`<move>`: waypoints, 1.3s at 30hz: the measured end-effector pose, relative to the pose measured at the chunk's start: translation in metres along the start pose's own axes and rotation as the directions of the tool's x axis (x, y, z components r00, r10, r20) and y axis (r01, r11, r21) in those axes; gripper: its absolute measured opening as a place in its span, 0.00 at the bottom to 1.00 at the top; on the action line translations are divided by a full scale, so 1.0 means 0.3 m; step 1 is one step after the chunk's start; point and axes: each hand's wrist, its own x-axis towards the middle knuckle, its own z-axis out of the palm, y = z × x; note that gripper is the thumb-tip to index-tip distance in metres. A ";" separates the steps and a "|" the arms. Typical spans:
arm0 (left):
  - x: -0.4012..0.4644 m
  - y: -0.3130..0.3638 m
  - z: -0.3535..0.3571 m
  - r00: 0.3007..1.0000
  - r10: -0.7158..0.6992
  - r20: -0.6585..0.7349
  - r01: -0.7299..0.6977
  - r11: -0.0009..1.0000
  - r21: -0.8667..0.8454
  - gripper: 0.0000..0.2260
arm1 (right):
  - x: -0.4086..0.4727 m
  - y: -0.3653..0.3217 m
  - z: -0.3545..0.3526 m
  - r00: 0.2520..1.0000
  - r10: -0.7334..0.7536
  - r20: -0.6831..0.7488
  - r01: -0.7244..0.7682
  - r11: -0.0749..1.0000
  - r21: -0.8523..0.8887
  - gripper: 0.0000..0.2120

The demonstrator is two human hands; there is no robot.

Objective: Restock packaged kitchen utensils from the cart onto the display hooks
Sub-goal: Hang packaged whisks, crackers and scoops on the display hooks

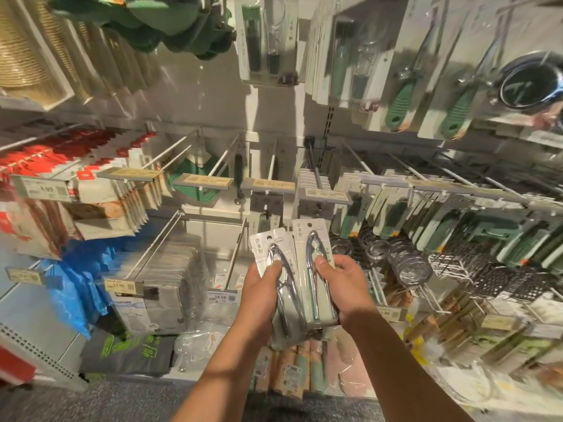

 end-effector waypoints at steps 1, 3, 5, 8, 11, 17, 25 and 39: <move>0.000 -0.002 0.000 1.000 0.010 0.007 -0.010 1.000 0.010 0.10 | -0.003 -0.007 -0.009 1.000 -0.004 -0.023 0.005 1.000 0.008 0.28; 0.004 -0.004 -0.001 0.999 0.026 0.020 -0.027 0.999 0.018 0.09 | -0.023 -0.034 -0.016 0.998 -0.010 -0.057 0.011 1.000 0.011 0.27; 0.008 -0.005 -0.001 0.999 0.038 0.027 -0.039 0.999 0.025 0.09 | -0.024 -0.045 -0.024 0.997 -0.022 -0.070 0.024 0.999 0.022 0.18; 0.017 -0.009 0.001 0.999 0.044 0.022 -0.045 0.998 0.037 0.10 | -0.015 -0.068 -0.022 0.995 -0.052 -0.089 0.054 0.998 0.019 0.18; 0.030 -0.009 -0.002 0.999 0.048 0.007 -0.048 0.998 0.032 0.10 | 0.002 -0.099 -0.021 0.995 -0.058 -0.075 0.059 0.998 0.015 0.18; 0.060 -0.003 -0.015 0.998 0.035 -0.047 -0.035 0.999 -0.004 0.09 | 0.060 -0.100 -0.009 0.999 -0.033 -0.043 0.031 0.999 -0.043 0.18; 0.081 0.025 0.003 0.996 0.037 -0.076 -0.037 0.999 0.003 0.10 | 0.160 -0.094 0.050 1.000 0.013 -0.014 -0.014 0.999 -0.044 0.33; 0.094 0.056 0.003 0.995 0.052 -0.085 -0.052 0.999 0.005 0.11 | 0.360 -0.189 0.109 0.984 0.154 -0.086 -0.164 0.979 -0.120 0.30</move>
